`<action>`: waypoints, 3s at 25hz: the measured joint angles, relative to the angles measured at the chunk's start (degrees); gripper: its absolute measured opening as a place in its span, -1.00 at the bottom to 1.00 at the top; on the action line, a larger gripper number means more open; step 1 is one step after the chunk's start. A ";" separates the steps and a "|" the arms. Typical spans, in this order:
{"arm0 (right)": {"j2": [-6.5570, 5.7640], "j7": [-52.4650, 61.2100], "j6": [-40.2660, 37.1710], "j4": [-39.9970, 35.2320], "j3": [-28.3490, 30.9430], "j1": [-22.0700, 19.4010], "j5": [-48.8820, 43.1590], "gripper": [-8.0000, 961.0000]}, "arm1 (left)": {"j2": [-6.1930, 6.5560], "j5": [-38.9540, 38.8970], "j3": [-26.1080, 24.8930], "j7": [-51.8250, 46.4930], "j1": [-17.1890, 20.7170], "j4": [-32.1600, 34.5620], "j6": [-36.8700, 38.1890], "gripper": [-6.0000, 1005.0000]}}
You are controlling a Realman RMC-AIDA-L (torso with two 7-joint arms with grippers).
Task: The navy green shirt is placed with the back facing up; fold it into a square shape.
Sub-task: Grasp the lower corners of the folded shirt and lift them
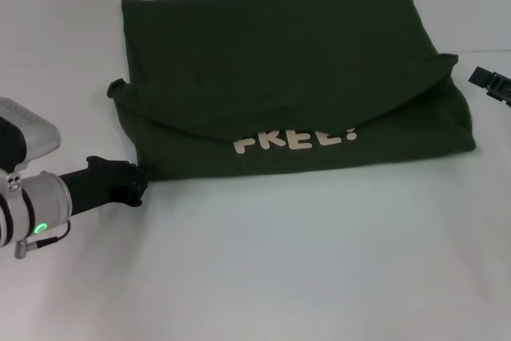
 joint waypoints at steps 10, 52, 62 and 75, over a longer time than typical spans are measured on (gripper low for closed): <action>-1.55 7.75 2.91 -2.66 -0.23 1.56 -11.10 0.62 | 0.13 1.50 0.00 -1.90 0.56 2.95 2.02 -0.99; 1.38 21.78 18.51 -3.03 -16.04 6.54 -17.63 0.22 | 0.26 1.06 -0.19 -2.59 -0.20 2.96 0.08 -0.99; 1.31 20.58 18.22 -3.28 -15.68 4.70 -17.20 -0.59 | 0.26 1.04 -0.29 -2.97 -0.20 2.98 0.10 -0.99; 0.73 12.33 8.64 -3.75 -14.95 -1.02 -10.44 -0.93 | 0.26 1.48 -0.24 -10.05 3.35 8.13 7.18 -0.99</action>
